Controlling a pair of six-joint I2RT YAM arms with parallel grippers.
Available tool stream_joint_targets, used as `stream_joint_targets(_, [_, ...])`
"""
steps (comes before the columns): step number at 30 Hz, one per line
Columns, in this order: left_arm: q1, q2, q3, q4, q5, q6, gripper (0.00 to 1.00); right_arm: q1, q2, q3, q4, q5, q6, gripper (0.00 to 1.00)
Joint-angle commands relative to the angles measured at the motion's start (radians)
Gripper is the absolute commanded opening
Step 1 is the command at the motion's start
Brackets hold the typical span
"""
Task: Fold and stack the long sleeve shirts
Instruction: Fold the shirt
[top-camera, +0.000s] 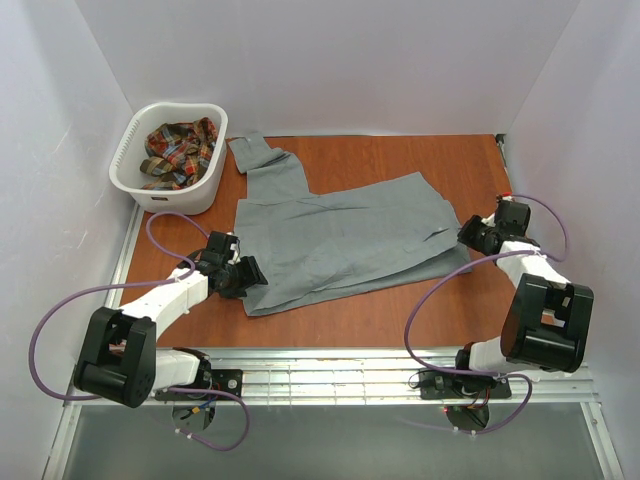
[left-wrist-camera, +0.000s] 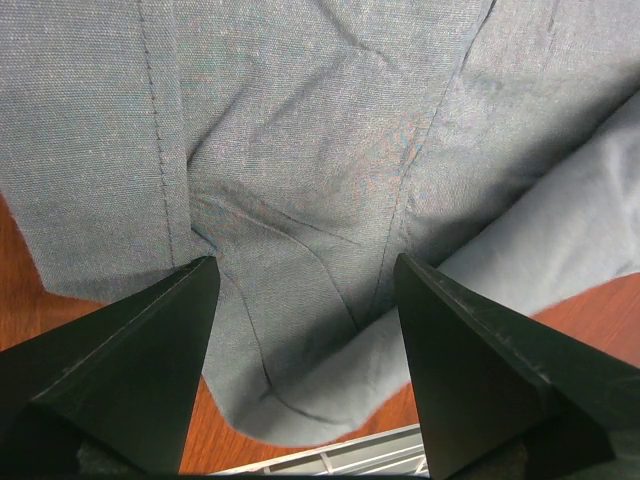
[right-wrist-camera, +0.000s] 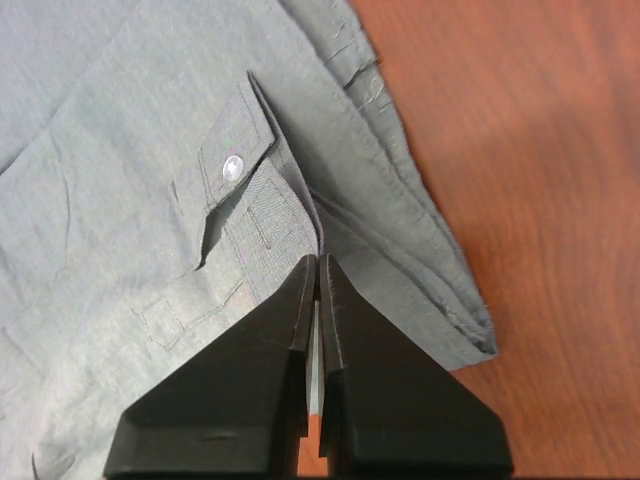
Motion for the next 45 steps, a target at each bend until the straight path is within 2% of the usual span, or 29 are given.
stream_joint_targets(1, [-0.005,-0.002,-0.014,-0.017,-0.022,-0.003,0.68,-0.008,-0.007,0.034,-0.055,0.065,-0.051,0.03])
stream_joint_targets(3, [-0.005,-0.006,-0.009,-0.018,-0.014,-0.005,0.68,-0.008,0.013,0.034,-0.056,0.033,-0.057,0.09])
stream_joint_targets(4, [-0.005,-0.012,-0.006,-0.020,-0.010,-0.005,0.68,-0.008,0.034,0.034,-0.055,0.019,-0.063,0.17])
stream_joint_targets(9, [-0.005,-0.048,0.041,-0.038,0.030,-0.006,0.69,0.012,0.030,0.025,-0.040,-0.024,-0.095,0.23])
stream_joint_targets(10, [-0.005,-0.054,0.049,-0.049,0.045,-0.005,0.70,0.018,0.014,0.027,-0.040,-0.024,-0.097,0.28])
stream_joint_targets(16, [-0.008,-0.115,0.107,-0.072,0.116,0.023,0.73,0.131,-0.084,0.041,-0.038,0.010,-0.107,0.42])
stream_joint_targets(21, [-0.026,-0.095,0.098,-0.090,0.170,0.101,0.71,0.269,-0.133,0.054,-0.035,0.027,-0.124,0.43])
stream_joint_targets(27, [-0.077,-0.026,0.096,-0.080,0.194,0.153,0.66,0.374,-0.158,0.028,-0.020,-0.010,-0.130,0.43])
stream_joint_targets(34, [-0.140,0.038,0.115,-0.064,0.122,0.160,0.61,0.508,-0.173,-0.022,-0.017,-0.044,-0.103,0.43])
stream_joint_targets(37, [-0.141,0.061,0.119,-0.064,0.081,0.149,0.56,0.622,-0.155,-0.032,-0.015,-0.056,-0.075,0.41])
stream_joint_targets(41, [-0.141,0.072,0.121,-0.064,0.056,0.129,0.52,0.842,-0.112,-0.022,-0.006,-0.023,-0.015,0.36])
stream_joint_targets(45, [-0.140,0.083,0.118,-0.058,0.055,0.111,0.50,0.950,-0.073,-0.036,0.069,0.007,0.073,0.35])
